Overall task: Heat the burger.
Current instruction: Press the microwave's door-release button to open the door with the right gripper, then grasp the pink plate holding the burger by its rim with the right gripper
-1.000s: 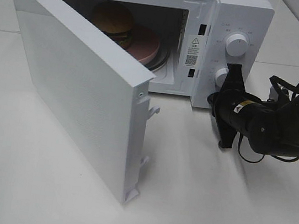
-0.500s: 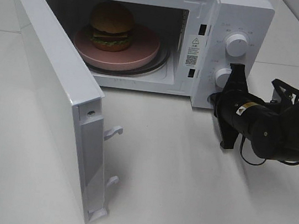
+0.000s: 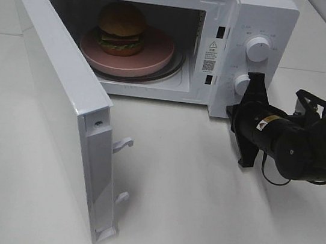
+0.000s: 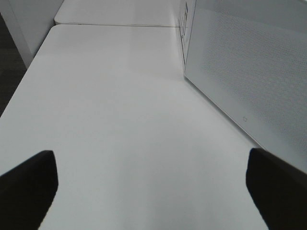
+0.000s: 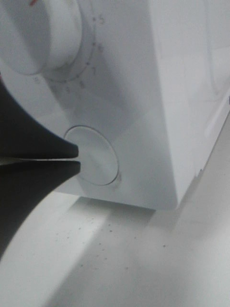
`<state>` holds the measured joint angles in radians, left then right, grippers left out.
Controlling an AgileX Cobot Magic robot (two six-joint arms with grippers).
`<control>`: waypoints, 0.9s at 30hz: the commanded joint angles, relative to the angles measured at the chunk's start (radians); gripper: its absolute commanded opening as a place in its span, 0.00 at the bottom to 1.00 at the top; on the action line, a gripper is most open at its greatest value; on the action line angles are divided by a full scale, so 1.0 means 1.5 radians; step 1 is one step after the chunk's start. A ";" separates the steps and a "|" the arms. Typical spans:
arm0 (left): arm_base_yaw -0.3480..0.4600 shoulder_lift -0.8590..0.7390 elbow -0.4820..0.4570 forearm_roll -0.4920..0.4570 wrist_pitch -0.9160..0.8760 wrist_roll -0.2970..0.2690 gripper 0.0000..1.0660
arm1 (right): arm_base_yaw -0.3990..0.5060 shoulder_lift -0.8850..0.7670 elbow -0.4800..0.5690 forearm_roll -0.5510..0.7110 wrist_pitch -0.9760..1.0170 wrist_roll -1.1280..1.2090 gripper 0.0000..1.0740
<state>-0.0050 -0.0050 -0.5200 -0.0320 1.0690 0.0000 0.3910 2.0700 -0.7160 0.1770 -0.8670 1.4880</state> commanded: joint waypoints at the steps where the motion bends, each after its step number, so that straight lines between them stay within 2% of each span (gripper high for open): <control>1: 0.001 -0.003 0.002 -0.002 0.002 0.000 0.95 | 0.004 -0.012 0.010 -0.004 -0.006 -0.001 0.04; 15: 0.001 -0.003 0.002 -0.002 0.002 0.000 0.95 | 0.004 -0.060 0.086 -0.020 -0.039 -0.025 0.04; 20: 0.001 -0.003 0.002 -0.002 0.002 0.000 0.95 | 0.004 -0.113 0.119 -0.035 -0.022 -0.159 0.04; 21: 0.001 -0.003 0.002 -0.002 0.002 0.000 0.95 | 0.004 -0.142 0.129 -0.040 0.015 -0.223 0.04; 23: 0.001 -0.003 0.002 -0.002 0.002 0.000 0.95 | 0.004 -0.155 0.132 -0.040 0.036 -0.251 0.04; 24: 0.001 -0.003 0.002 -0.002 0.002 0.000 0.95 | 0.004 -0.189 0.135 -0.039 0.094 -0.326 0.04; 25: 0.001 -0.003 0.002 -0.002 0.002 0.000 0.95 | 0.004 -0.189 0.135 -0.039 0.094 -0.326 0.04; 27: 0.001 -0.003 0.002 -0.002 0.002 0.000 0.95 | 0.004 -0.233 0.134 -0.034 0.193 -0.435 0.05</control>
<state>-0.0050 -0.0050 -0.5200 -0.0320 1.0690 0.0000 0.3950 1.7810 -0.5150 0.1290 -0.7040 0.9910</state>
